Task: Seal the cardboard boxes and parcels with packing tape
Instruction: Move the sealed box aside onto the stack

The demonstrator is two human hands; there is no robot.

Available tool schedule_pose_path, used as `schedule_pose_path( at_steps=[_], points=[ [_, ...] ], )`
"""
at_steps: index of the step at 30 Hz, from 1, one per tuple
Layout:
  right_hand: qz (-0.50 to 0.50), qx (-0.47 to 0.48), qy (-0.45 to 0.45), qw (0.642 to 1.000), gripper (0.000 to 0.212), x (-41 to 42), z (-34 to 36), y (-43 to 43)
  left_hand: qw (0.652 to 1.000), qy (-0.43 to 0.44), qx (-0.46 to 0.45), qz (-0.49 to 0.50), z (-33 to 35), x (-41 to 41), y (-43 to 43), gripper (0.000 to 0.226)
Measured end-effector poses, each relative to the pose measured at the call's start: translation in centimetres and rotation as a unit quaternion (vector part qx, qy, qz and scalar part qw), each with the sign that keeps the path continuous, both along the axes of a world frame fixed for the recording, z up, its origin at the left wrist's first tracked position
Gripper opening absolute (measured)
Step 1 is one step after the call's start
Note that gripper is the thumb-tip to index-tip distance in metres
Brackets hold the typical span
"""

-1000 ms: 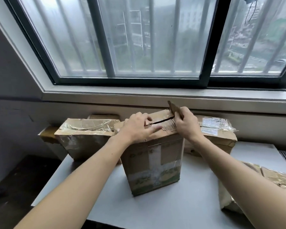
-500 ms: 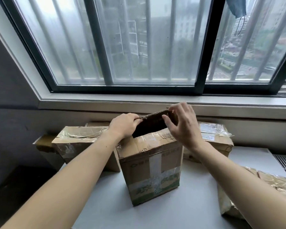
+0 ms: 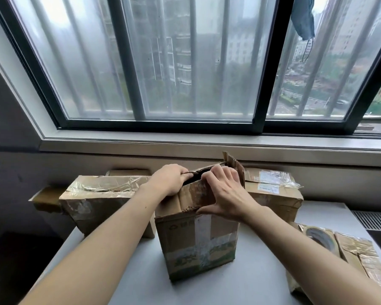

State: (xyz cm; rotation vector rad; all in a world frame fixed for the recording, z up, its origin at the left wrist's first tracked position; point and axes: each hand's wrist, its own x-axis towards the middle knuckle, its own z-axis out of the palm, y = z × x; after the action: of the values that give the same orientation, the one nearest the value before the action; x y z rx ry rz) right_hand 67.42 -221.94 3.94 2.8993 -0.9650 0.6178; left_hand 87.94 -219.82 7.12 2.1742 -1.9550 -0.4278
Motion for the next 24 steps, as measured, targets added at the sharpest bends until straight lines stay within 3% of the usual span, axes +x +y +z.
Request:
schedule_pose_path(
  at_steps=[5,8,11,13,17,24],
  points=[
    [-0.016,-0.061,-0.054,0.997,0.085,-0.9,-1.0,0.2,1.0,-0.017,0.017,-0.018,-0.3,0.1,0.3,0.025],
    [-0.094,-0.086,-0.176,0.976,0.06,-1.5,0.0,-0.3,0.999,-0.03,0.032,-0.005,-0.3,0.0,0.6,0.038],
    [-0.152,0.051,-0.274,0.948,0.043,-1.7,0.9,-1.1,0.998,-0.043,0.054,0.002,-0.3,-0.4,0.7,0.056],
    [-0.127,0.124,-0.253,0.951,0.033,-1.7,0.8,-1.2,0.997,-0.05,0.061,0.003,-0.6,-0.4,0.6,0.062],
    [-0.066,0.111,-0.137,0.982,0.038,-1.7,-0.2,-0.6,0.996,-0.056,0.07,0.002,-1.3,-0.1,0.5,0.068],
    [-0.065,0.169,-0.12,0.976,0.024,-2.5,-0.4,-1.9,0.997,-0.027,0.076,-0.011,-0.7,-0.1,0.5,0.069]
  ],
)
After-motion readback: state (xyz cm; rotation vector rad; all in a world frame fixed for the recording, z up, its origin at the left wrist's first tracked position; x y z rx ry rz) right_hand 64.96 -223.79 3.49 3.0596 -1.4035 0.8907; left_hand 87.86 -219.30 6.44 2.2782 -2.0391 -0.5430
